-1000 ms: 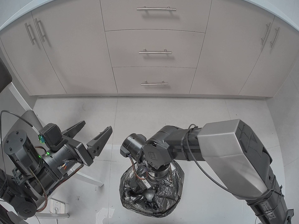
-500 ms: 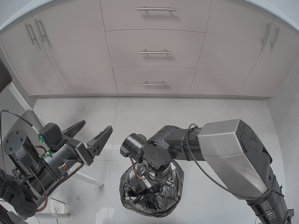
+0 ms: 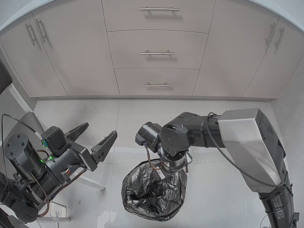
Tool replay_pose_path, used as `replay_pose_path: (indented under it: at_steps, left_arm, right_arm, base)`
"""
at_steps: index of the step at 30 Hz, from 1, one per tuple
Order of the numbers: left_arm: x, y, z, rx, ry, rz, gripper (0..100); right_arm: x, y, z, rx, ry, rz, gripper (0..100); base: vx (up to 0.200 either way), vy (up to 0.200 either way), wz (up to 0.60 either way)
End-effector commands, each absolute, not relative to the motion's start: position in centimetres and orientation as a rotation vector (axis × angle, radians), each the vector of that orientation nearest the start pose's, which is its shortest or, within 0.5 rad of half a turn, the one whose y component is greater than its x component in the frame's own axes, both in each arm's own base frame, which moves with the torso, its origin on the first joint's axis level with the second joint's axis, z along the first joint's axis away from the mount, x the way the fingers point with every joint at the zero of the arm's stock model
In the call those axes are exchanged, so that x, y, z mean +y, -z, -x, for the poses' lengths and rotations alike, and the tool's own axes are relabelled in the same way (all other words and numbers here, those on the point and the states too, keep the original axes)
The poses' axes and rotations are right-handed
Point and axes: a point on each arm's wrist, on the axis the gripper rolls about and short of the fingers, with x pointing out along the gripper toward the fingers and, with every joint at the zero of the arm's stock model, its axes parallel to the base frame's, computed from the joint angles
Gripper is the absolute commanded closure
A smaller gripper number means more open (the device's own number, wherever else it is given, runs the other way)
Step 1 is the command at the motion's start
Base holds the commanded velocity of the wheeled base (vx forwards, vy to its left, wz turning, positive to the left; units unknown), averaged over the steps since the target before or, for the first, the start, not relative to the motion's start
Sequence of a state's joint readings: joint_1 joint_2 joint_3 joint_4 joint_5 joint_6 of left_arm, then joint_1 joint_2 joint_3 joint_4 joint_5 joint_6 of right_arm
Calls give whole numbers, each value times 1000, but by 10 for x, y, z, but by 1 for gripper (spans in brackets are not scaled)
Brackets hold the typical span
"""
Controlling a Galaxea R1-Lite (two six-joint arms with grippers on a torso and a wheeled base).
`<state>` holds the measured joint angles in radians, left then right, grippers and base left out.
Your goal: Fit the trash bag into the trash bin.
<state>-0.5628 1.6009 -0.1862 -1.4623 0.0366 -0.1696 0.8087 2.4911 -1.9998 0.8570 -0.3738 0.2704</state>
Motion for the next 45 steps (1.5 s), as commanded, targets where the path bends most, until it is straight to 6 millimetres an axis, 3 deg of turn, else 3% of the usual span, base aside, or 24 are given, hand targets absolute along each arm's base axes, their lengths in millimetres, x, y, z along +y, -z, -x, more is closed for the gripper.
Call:
replay_pose_path:
  at_steps: [1,8,13,18,22,35,45]
  left_arm:
    - [-115,-141,-176,13,548,173,0]
    - [-115,-143,-175,6,550,176,0]
    - [-114,-144,-174,-2,550,177,0]
    - [-115,-142,-174,7,553,174,0]
    - [-115,-141,-174,10,552,173,0]
    - [-115,-141,-175,12,555,172,0]
    - [-115,-141,-175,16,555,171,0]
  right_arm:
    - [305,-86,-325,1138,-168,460,0]
    - [291,-108,-331,1108,-131,394,0]
    - [258,-145,-333,1108,-62,322,0]
    - [230,-164,-331,1161,16,280,0]
    - [218,-175,-332,1150,43,240,0]
    - [203,-186,-326,1185,72,245,0]
    - [199,-185,-326,1205,100,231,0]
  base:
    - [0,0,0]
    - [-86,0,0]
    - [-200,0,0]
    - [-200,0,0]
    - [-200,0,0]
    - [-15,0,0]
    - [0,200,0]
